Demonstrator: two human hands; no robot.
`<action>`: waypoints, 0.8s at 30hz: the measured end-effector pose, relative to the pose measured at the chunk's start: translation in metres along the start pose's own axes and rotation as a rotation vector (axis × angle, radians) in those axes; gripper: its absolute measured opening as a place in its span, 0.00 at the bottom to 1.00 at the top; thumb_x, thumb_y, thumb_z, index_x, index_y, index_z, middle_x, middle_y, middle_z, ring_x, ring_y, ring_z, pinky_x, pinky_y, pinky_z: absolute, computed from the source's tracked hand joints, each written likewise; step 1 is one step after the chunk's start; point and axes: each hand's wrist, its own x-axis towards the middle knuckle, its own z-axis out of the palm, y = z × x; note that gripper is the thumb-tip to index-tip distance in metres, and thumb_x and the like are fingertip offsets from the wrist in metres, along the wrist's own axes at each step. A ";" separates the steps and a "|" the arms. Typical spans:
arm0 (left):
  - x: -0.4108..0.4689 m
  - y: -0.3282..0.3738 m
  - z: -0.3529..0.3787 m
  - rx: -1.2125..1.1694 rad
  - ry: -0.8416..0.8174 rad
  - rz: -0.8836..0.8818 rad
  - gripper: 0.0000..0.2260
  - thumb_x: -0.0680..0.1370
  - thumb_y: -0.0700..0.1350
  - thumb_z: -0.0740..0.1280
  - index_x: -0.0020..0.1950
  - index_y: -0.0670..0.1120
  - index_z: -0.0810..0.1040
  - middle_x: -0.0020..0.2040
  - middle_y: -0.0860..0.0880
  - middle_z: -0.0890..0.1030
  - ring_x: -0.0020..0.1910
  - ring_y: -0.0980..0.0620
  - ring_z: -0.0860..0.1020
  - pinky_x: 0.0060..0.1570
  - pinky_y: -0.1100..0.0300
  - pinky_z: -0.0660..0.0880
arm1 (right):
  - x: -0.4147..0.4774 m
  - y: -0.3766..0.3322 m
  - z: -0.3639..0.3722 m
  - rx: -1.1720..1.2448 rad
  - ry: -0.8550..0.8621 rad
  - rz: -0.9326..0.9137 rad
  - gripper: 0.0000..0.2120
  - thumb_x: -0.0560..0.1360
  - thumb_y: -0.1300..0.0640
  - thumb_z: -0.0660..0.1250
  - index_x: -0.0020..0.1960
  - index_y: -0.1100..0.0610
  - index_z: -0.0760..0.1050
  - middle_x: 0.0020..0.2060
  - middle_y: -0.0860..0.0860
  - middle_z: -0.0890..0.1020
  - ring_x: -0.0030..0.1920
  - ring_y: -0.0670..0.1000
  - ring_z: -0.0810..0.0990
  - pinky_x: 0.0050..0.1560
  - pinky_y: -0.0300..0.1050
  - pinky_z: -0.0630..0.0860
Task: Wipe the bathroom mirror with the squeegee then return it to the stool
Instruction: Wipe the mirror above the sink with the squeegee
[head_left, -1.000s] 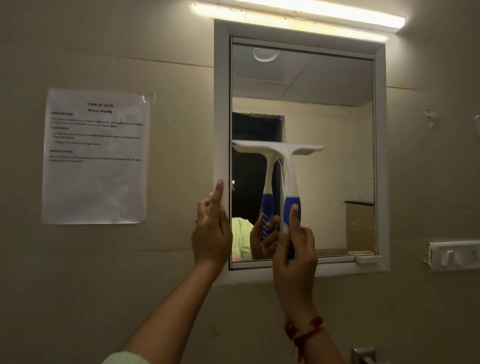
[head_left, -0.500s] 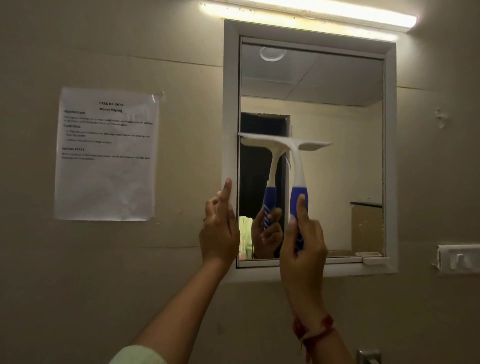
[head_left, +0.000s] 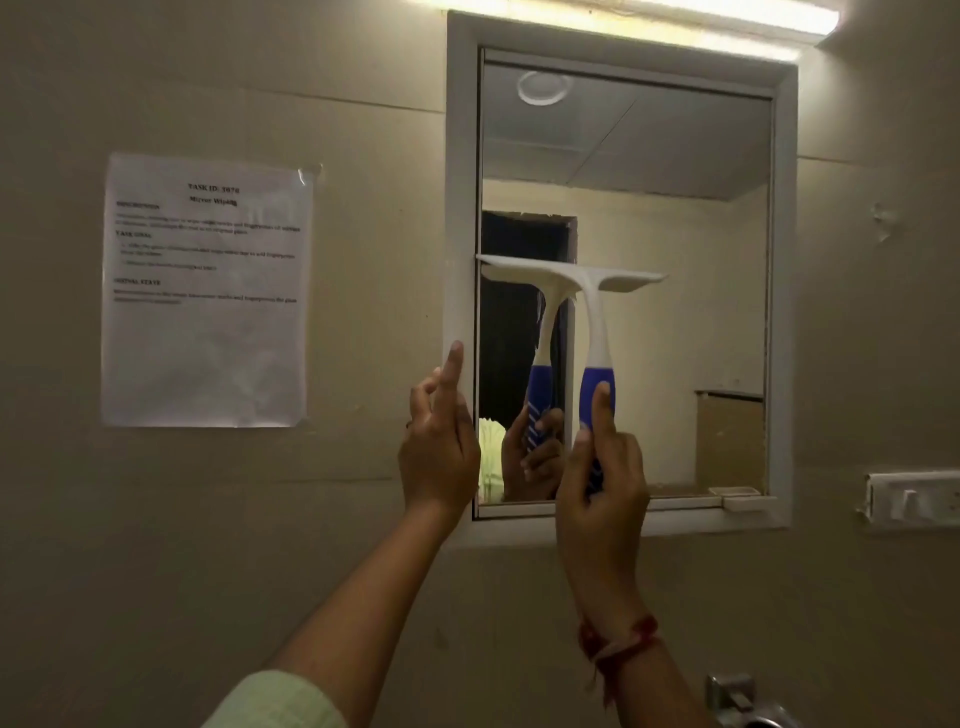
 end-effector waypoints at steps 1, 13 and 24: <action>0.000 0.000 0.000 0.000 -0.001 0.000 0.21 0.80 0.52 0.46 0.74 0.56 0.52 0.56 0.39 0.74 0.27 0.60 0.66 0.28 0.71 0.63 | -0.012 0.002 -0.002 0.006 -0.014 0.015 0.23 0.78 0.51 0.54 0.72 0.47 0.57 0.47 0.53 0.74 0.43 0.41 0.75 0.43 0.27 0.74; 0.002 0.002 -0.001 -0.012 -0.009 -0.004 0.20 0.80 0.52 0.46 0.73 0.56 0.51 0.55 0.39 0.74 0.27 0.59 0.65 0.27 0.70 0.64 | -0.008 -0.011 -0.004 0.042 0.051 0.086 0.21 0.77 0.52 0.56 0.70 0.49 0.60 0.45 0.50 0.74 0.45 0.36 0.74 0.42 0.23 0.71; 0.002 0.000 0.001 -0.014 -0.008 -0.009 0.20 0.82 0.48 0.49 0.74 0.56 0.51 0.56 0.40 0.74 0.27 0.59 0.66 0.26 0.69 0.65 | -0.050 0.000 -0.014 0.092 0.019 0.125 0.22 0.76 0.53 0.57 0.70 0.48 0.61 0.44 0.45 0.73 0.40 0.40 0.74 0.38 0.26 0.73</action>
